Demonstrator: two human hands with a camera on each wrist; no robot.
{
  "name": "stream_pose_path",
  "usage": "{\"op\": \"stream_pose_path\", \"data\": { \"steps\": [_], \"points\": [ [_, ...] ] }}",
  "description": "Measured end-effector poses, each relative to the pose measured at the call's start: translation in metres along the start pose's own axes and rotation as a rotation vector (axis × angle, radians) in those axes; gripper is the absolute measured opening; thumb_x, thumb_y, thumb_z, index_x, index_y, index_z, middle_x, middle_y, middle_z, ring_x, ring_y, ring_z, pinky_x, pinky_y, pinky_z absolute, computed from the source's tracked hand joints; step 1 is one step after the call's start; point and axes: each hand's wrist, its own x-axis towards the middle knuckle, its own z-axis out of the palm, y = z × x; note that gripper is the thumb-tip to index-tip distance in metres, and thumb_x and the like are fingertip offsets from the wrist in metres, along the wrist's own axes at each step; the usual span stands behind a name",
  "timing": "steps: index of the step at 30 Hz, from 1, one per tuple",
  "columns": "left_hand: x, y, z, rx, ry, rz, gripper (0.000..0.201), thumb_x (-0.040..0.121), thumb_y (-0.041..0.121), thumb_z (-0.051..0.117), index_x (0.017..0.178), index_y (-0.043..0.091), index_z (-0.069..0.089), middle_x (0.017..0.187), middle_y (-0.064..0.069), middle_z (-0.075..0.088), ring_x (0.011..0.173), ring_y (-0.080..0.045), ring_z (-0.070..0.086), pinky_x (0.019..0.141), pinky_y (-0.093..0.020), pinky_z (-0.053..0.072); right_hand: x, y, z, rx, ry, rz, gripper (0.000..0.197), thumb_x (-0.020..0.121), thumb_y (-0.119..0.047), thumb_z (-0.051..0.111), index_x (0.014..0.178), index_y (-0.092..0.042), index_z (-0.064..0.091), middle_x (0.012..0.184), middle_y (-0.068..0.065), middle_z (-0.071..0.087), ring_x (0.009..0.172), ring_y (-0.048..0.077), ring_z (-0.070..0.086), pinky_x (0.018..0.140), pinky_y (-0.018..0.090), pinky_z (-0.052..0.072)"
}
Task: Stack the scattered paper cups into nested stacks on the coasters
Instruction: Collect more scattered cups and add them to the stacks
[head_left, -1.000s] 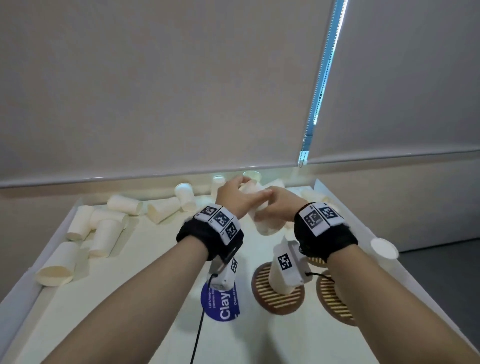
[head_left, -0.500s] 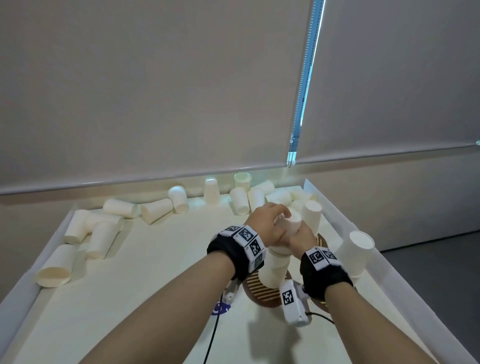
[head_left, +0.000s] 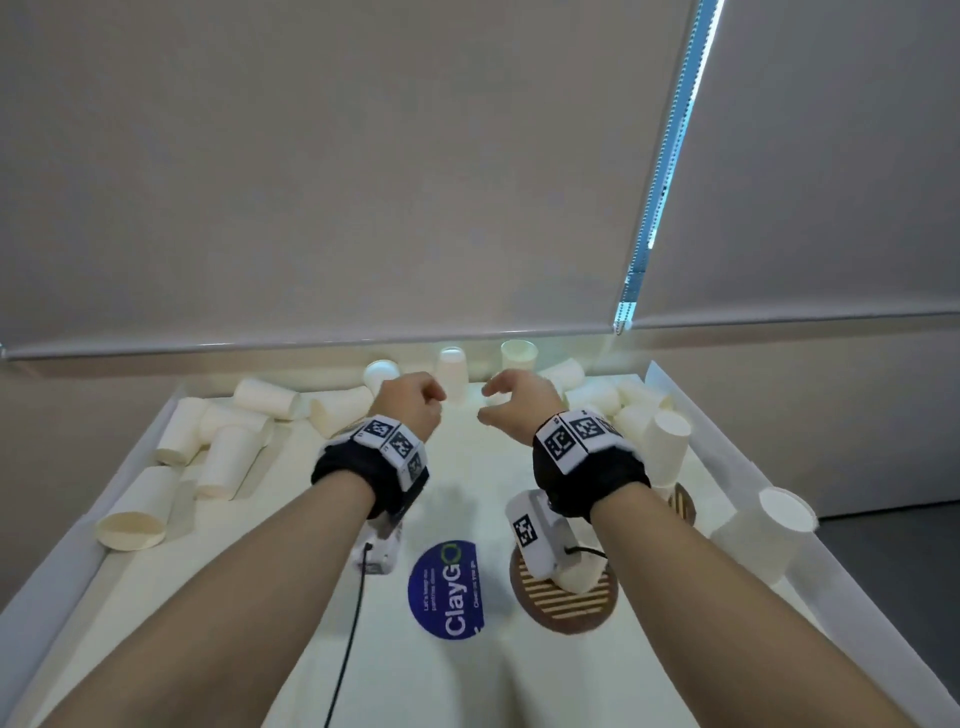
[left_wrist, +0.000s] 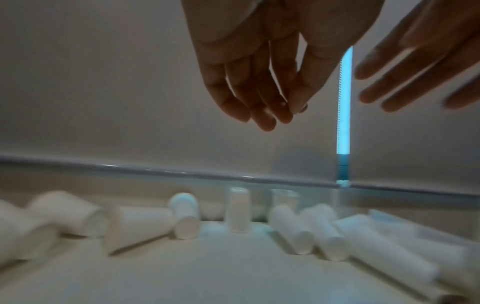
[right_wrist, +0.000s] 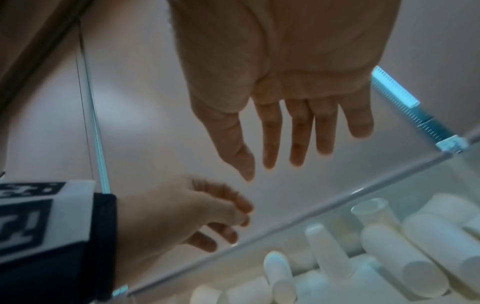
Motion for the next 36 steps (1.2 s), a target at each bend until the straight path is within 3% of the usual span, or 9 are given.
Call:
{"op": "stream_pose_path", "data": {
  "steps": [6, 9, 12, 16, 19, 23, 27, 32, 36],
  "points": [
    [0.052, -0.082, -0.020, 0.099, 0.100, -0.290, 0.027, 0.085, 0.004, 0.048, 0.100, 0.011, 0.070, 0.108, -0.011, 0.068, 0.100, -0.030, 0.060, 0.076, -0.025, 0.041, 0.059, -0.007, 0.049, -0.003, -0.177, 0.013, 0.033, 0.083, -0.017, 0.062, 0.116, -0.014, 0.063, 0.122, 0.004, 0.062, 0.112, 0.019, 0.059, 0.082, 0.020, 0.041],
    [0.071, -0.110, -0.013, 0.114, 0.050, -0.360, 0.024, 0.083, 0.008, 0.055, 0.103, 0.012, 0.068, 0.108, -0.012, 0.068, 0.096, -0.029, 0.060, 0.076, -0.025, 0.041, 0.087, -0.008, 0.068, 0.002, -0.208, 0.021, 0.030, 0.084, -0.016, 0.061, 0.114, -0.012, 0.064, 0.119, 0.005, 0.064, 0.109, 0.021, 0.060, 0.080, 0.021, 0.042],
    [0.087, -0.138, 0.000, 0.122, -0.044, -0.403, 0.027, 0.084, 0.019, 0.061, 0.110, 0.016, 0.063, 0.107, -0.012, 0.066, 0.078, -0.025, 0.055, 0.071, -0.025, 0.040, 0.113, -0.006, 0.088, -0.007, -0.239, 0.028, 0.029, 0.086, -0.015, 0.060, 0.113, -0.011, 0.064, 0.118, 0.006, 0.065, 0.109, 0.022, 0.060, 0.084, 0.025, 0.044],
    [0.101, -0.168, 0.021, 0.107, -0.072, -0.453, 0.038, 0.084, 0.032, 0.062, 0.120, 0.019, 0.057, 0.119, -0.014, 0.060, 0.086, -0.028, 0.058, 0.078, -0.028, 0.044, 0.141, -0.001, 0.112, -0.025, -0.251, 0.033, 0.028, 0.086, -0.015, 0.058, 0.114, -0.011, 0.064, 0.117, 0.006, 0.065, 0.109, 0.023, 0.060, 0.089, 0.027, 0.046],
    [0.110, -0.185, 0.031, 0.004, -0.029, -0.461, 0.042, 0.087, 0.030, 0.062, 0.127, 0.017, 0.056, 0.130, -0.012, 0.055, 0.107, -0.031, 0.059, 0.091, -0.033, 0.044, 0.160, 0.003, 0.130, -0.023, -0.263, 0.033, 0.030, 0.086, -0.017, 0.059, 0.115, -0.015, 0.063, 0.118, 0.004, 0.064, 0.109, 0.022, 0.060, 0.090, 0.027, 0.046],
    [0.116, -0.199, 0.033, -0.082, 0.074, -0.439, 0.032, 0.090, 0.022, 0.059, 0.120, 0.014, 0.062, 0.127, -0.009, 0.058, 0.112, -0.030, 0.057, 0.096, -0.032, 0.043, 0.177, 0.005, 0.151, -0.030, -0.270, 0.019, 0.034, 0.084, -0.016, 0.059, 0.118, -0.018, 0.060, 0.121, 0.003, 0.062, 0.110, 0.021, 0.060, 0.095, 0.029, 0.047],
    [0.116, -0.199, 0.025, -0.144, 0.309, -0.369, 0.021, 0.090, 0.014, 0.053, 0.104, 0.009, 0.068, 0.091, -0.008, 0.060, 0.085, -0.027, 0.055, 0.078, -0.030, 0.045, 0.194, 0.004, 0.165, -0.026, -0.209, 0.016, 0.038, 0.087, -0.015, 0.052, 0.124, -0.019, 0.055, 0.127, 0.006, 0.056, 0.111, 0.023, 0.058, 0.092, 0.028, 0.045],
    [0.124, -0.192, 0.016, -0.247, 0.469, -0.334, 0.029, 0.091, 0.007, 0.040, 0.103, 0.010, 0.067, 0.102, -0.014, 0.066, 0.079, -0.023, 0.048, 0.068, -0.026, 0.035, 0.219, -0.003, 0.182, -0.107, -0.188, -0.015, 0.045, 0.090, -0.023, 0.052, 0.134, -0.020, 0.045, 0.133, 0.011, 0.048, 0.112, 0.029, 0.057, 0.095, 0.034, 0.044],
    [0.136, -0.195, 0.015, -0.242, 0.452, -0.274, 0.038, 0.084, -0.006, 0.035, 0.102, 0.011, 0.064, 0.108, -0.018, 0.062, 0.088, -0.034, 0.055, 0.073, -0.033, 0.040, 0.239, -0.004, 0.202, -0.175, -0.208, -0.038, 0.045, 0.093, -0.027, 0.049, 0.137, -0.025, 0.040, 0.131, 0.013, 0.040, 0.107, 0.034, 0.057, 0.091, 0.034, 0.043]
  ]
}}
